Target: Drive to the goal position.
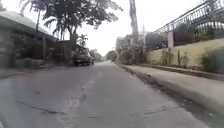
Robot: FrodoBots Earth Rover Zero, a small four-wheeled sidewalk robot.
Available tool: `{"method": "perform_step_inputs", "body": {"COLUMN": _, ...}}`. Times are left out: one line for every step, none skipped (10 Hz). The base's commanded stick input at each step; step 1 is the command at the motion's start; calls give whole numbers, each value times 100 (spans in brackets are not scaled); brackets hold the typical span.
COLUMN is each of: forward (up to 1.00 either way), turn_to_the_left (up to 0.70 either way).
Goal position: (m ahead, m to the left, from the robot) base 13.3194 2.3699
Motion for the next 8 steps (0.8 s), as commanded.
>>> {"method": "perform_step_inputs", "body": {"forward": 100, "turn_to_the_left": 0}}
{"method": "perform_step_inputs", "body": {"forward": 100, "turn_to_the_left": 0}}
{"method": "perform_step_inputs", "body": {"forward": 100, "turn_to_the_left": 0}}
{"method": "perform_step_inputs", "body": {"forward": 100, "turn_to_the_left": 0}}
{"method": "perform_step_inputs", "body": {"forward": 100, "turn_to_the_left": 0}}
{"method": "perform_step_inputs", "body": {"forward": 100, "turn_to_the_left": 0}}
{"method": "perform_step_inputs", "body": {"forward": 100, "turn_to_the_left": 0}}
{"method": "perform_step_inputs", "body": {"forward": 100, "turn_to_the_left": 0}}
